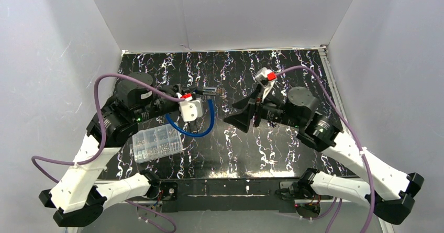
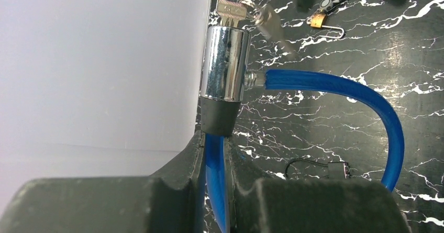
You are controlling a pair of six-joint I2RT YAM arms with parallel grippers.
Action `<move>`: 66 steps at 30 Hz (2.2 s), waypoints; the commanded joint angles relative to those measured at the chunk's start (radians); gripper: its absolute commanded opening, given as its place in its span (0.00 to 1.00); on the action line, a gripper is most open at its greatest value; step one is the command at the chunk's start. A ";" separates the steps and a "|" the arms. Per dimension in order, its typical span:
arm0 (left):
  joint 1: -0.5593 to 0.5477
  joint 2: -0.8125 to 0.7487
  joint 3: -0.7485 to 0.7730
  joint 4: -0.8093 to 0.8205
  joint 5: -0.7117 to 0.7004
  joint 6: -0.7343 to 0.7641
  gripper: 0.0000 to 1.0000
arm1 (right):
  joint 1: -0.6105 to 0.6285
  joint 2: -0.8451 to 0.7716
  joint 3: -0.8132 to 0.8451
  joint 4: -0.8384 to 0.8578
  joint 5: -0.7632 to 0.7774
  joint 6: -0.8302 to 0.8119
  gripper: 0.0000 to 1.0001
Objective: Unlock with the key
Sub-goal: Unlock the lock.
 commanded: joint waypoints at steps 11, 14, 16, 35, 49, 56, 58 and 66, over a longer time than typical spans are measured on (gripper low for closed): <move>-0.010 0.017 0.077 0.065 -0.067 -0.106 0.00 | 0.042 0.171 0.044 0.269 -0.085 0.021 0.83; -0.011 0.023 0.086 0.060 -0.065 -0.112 0.00 | 0.053 0.210 0.069 0.278 -0.093 0.011 0.60; -0.010 0.021 0.086 0.050 -0.047 -0.111 0.00 | 0.058 0.231 0.101 0.250 -0.088 -0.014 0.27; -0.005 0.045 0.227 -0.180 0.238 -0.386 0.96 | 0.062 0.065 0.081 0.051 -0.147 -0.355 0.01; 0.085 0.244 0.396 -0.371 0.635 -0.472 0.96 | 0.081 0.040 0.152 -0.060 -0.228 -0.381 0.01; 0.085 0.207 0.331 -0.324 0.668 -0.504 0.87 | 0.084 0.038 0.167 -0.042 -0.230 -0.382 0.01; 0.085 0.204 0.332 -0.295 0.675 -0.522 0.80 | 0.085 0.047 0.172 -0.040 -0.236 -0.381 0.01; 0.084 0.210 0.336 -0.233 0.704 -0.588 0.51 | 0.090 0.059 0.141 0.037 -0.212 -0.368 0.01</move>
